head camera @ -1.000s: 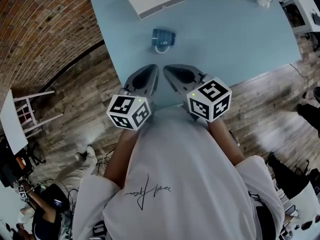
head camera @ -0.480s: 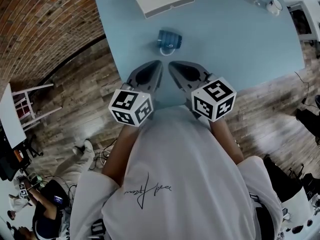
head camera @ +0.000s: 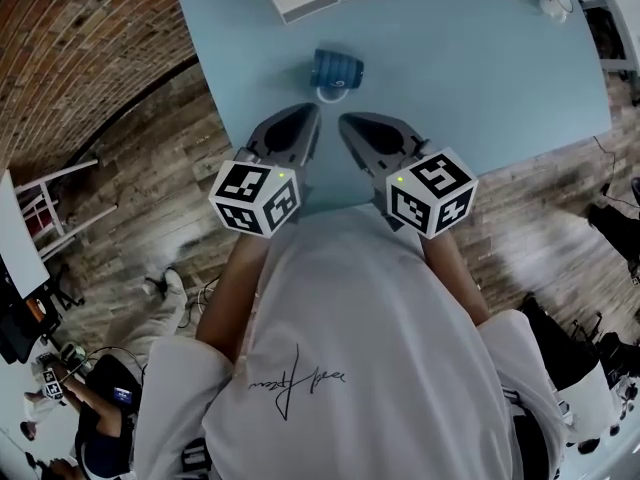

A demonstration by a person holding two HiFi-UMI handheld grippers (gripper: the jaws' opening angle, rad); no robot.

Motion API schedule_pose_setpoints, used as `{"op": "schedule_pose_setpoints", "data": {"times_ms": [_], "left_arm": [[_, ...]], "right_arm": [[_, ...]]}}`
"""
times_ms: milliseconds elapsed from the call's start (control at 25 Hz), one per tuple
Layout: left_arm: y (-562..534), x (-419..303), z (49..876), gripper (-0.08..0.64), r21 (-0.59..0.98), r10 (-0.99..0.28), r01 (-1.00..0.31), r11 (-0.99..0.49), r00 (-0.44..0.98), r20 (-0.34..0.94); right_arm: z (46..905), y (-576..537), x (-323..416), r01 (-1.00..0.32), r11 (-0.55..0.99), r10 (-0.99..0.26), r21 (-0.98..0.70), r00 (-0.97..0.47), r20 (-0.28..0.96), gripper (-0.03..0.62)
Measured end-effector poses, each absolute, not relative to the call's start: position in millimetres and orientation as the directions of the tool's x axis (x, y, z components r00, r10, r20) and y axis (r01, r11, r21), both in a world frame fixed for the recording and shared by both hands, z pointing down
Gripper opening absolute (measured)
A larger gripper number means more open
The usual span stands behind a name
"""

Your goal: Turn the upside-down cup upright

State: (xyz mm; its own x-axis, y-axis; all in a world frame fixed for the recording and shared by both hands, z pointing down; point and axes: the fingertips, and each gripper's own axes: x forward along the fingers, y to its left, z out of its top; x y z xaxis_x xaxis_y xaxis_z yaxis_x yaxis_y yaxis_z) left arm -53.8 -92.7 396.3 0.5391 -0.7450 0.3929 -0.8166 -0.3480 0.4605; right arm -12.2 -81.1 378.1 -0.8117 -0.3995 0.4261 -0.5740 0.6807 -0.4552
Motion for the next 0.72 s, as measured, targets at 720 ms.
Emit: {"op": "schedule_pose_setpoints", "data": {"times_ms": [720], "left_arm": [[-121,-67,425,0.010,0.503,-0.713,-0.807,-0.309,0.546,0.439]], "right_arm": [[397,-95,-15,-0.583,0.663,-0.373,-0.469,-0.801,0.469,0.020]]}}
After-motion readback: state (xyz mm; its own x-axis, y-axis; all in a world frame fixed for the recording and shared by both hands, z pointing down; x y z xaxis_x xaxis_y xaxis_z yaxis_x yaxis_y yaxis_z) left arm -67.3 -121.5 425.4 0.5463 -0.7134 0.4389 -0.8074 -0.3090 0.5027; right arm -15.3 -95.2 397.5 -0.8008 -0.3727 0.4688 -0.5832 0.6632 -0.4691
